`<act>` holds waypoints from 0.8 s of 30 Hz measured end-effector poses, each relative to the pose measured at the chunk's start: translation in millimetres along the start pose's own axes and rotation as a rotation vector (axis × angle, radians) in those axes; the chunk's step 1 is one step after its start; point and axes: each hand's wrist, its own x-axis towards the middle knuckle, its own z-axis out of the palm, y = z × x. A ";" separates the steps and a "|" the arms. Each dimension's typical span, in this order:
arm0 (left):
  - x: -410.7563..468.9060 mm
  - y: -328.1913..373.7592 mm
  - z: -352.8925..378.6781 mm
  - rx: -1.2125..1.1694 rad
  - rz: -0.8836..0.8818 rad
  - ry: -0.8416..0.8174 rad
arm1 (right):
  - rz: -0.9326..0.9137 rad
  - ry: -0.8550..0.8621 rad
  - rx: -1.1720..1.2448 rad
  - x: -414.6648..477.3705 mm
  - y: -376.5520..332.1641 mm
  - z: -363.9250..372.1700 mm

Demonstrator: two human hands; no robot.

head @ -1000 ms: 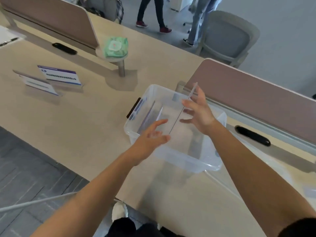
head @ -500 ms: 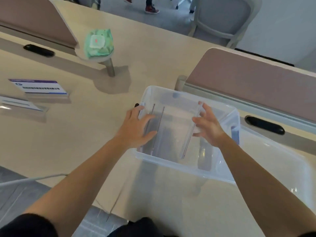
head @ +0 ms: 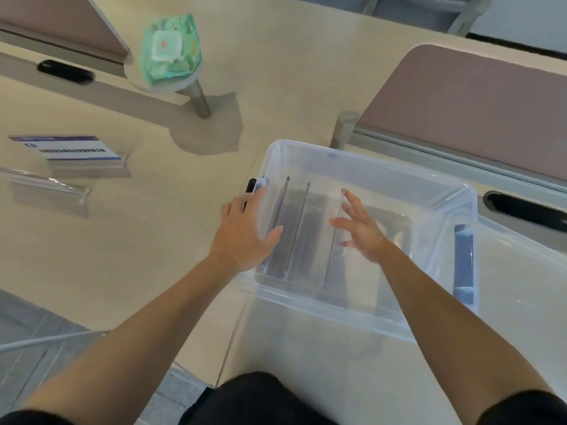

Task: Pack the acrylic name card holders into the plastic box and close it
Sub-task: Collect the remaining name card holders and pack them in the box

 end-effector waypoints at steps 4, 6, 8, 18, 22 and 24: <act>0.3 -1.1 -1.0 -0.011 0.012 -0.002 | -0.023 0.009 -0.105 -4.8 -2.4 -1.8; 0.0 -1.2 -1.5 -0.026 0.010 -0.003 | -0.044 0.012 -0.224 -13.8 -5.2 -1.8; -0.5 -0.6 -2.1 -0.037 0.008 -0.006 | -0.063 -0.021 -0.374 -24.9 -7.3 -3.1; -0.8 -1.7 -0.3 -0.045 0.011 0.010 | -0.025 -0.158 -0.772 -46.5 -12.5 6.8; -0.5 -0.2 -1.0 -0.041 0.005 0.008 | -0.048 -0.151 -0.819 -46.5 -11.8 21.3; 0.1 0.0 -0.3 -0.042 0.001 0.007 | -0.054 -0.143 -0.825 -45.7 -12.0 24.0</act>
